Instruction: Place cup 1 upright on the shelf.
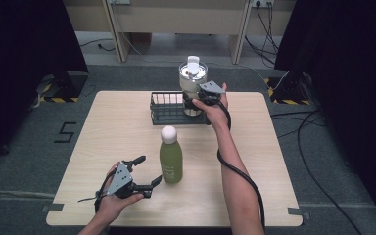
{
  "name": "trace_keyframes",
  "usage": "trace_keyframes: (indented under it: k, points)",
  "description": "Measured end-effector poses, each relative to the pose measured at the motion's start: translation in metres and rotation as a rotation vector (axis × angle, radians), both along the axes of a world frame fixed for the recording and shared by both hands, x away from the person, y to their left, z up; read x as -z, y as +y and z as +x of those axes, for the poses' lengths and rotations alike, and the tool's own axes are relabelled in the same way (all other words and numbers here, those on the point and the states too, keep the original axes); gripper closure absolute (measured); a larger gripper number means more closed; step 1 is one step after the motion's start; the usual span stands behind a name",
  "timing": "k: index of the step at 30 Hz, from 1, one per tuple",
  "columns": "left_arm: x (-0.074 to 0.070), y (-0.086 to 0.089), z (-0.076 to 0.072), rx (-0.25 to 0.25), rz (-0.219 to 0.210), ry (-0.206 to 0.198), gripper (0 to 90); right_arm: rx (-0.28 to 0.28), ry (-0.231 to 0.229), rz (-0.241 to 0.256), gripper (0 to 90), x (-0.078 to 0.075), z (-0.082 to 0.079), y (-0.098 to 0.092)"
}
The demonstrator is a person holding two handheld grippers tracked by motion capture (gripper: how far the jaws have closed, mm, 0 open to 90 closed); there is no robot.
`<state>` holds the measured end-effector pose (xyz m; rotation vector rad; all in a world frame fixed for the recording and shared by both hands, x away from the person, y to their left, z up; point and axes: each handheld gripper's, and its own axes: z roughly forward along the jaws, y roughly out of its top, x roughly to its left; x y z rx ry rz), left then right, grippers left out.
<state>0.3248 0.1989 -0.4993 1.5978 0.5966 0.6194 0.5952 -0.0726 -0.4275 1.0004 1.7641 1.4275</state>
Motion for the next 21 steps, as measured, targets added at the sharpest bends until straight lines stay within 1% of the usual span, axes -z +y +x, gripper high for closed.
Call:
trace_keyframes:
  k: [9,16,18,21]
  points:
    - [0.0,-0.001,0.001,-0.002,0.003,0.001,9.9,0.0,-0.003,0.005,3.0,0.0,-0.015,-0.009]
    - [-0.003,-0.001,0.002,-0.005,0.002,-0.009,9.9,-0.003,-0.009,0.009,4.2,-0.003,-0.029,-0.017]
    - [-0.004,-0.002,0.002,-0.004,0.002,-0.01,9.9,-0.004,-0.005,0.017,4.6,-0.004,-0.033,-0.02]
    - [-0.005,-0.003,0.002,-0.001,0.001,-0.015,10.0,-0.006,-0.008,0.017,5.3,-0.004,-0.042,-0.024]
